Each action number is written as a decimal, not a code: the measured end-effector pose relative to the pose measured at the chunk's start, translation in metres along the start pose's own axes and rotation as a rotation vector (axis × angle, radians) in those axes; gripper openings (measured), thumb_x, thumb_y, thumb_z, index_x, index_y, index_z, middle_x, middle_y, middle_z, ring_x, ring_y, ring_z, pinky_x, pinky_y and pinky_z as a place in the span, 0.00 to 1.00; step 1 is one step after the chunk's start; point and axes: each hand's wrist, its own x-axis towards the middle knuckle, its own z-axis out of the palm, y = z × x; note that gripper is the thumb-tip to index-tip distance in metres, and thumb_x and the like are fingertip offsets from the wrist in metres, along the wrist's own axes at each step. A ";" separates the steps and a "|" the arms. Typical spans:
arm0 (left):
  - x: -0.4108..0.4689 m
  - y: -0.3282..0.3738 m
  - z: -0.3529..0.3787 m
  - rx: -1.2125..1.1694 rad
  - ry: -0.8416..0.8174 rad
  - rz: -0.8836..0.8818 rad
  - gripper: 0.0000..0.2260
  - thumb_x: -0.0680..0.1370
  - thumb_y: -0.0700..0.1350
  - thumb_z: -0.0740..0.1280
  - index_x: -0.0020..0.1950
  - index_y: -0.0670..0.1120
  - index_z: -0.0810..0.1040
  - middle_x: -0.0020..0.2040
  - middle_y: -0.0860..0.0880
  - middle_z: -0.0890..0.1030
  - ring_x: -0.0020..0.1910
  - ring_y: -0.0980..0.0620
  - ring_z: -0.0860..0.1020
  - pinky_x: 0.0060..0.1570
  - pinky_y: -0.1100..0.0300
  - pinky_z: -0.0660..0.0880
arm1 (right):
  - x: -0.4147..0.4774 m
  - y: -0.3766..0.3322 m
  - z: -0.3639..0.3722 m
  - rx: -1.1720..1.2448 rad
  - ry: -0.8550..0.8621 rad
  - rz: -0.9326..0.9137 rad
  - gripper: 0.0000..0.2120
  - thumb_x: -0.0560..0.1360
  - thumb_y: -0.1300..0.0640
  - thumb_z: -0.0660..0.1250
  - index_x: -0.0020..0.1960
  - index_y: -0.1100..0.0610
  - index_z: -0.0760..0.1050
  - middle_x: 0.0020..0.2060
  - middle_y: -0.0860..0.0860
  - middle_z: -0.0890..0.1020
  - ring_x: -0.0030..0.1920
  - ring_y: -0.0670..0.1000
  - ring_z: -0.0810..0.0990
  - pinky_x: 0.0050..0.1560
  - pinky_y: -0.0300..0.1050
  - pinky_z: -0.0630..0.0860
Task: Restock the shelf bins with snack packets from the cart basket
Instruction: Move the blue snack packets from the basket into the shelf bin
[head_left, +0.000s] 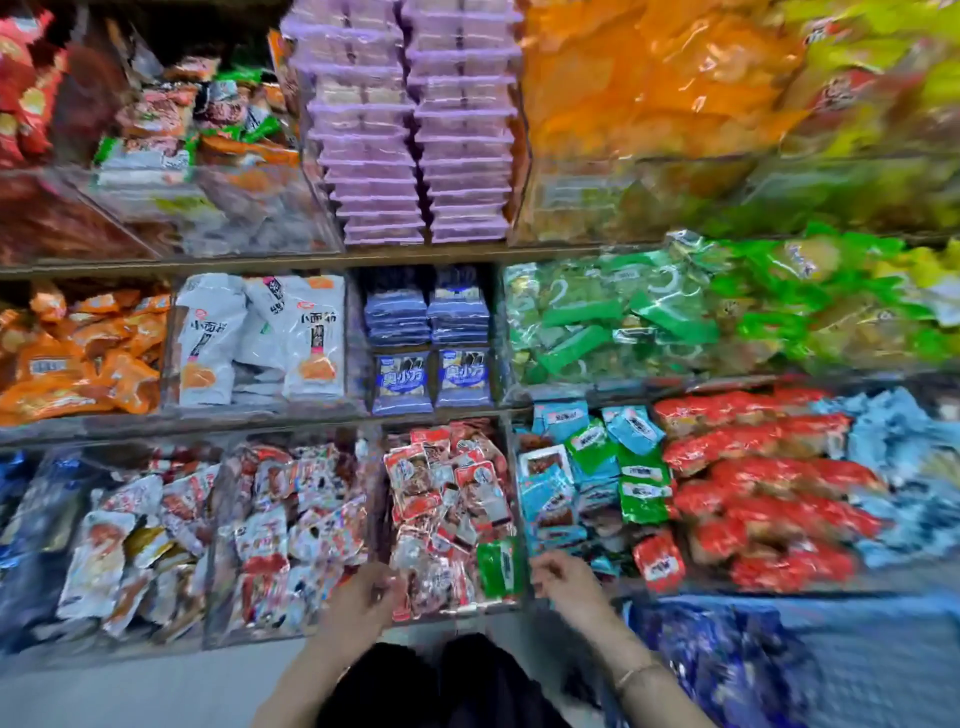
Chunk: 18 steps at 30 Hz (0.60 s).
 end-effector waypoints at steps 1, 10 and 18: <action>-0.005 -0.009 0.010 0.059 -0.113 -0.051 0.10 0.80 0.49 0.64 0.58 0.46 0.76 0.56 0.48 0.80 0.58 0.48 0.78 0.53 0.60 0.71 | -0.006 0.013 0.000 -0.012 0.004 0.016 0.12 0.76 0.67 0.62 0.39 0.53 0.74 0.38 0.53 0.78 0.37 0.51 0.75 0.43 0.42 0.72; -0.072 -0.060 0.060 0.167 -0.383 -0.086 0.05 0.79 0.44 0.64 0.43 0.48 0.74 0.47 0.47 0.79 0.48 0.48 0.78 0.52 0.60 0.72 | -0.088 0.114 0.037 -0.066 0.056 0.100 0.07 0.75 0.64 0.63 0.43 0.59 0.79 0.38 0.52 0.77 0.42 0.47 0.75 0.47 0.43 0.73; -0.137 -0.083 0.092 0.203 -0.462 -0.114 0.07 0.79 0.42 0.62 0.41 0.46 0.72 0.45 0.48 0.77 0.44 0.52 0.75 0.44 0.63 0.68 | -0.201 0.211 0.069 0.055 0.111 0.412 0.11 0.74 0.68 0.59 0.36 0.57 0.70 0.35 0.55 0.75 0.40 0.52 0.74 0.44 0.44 0.71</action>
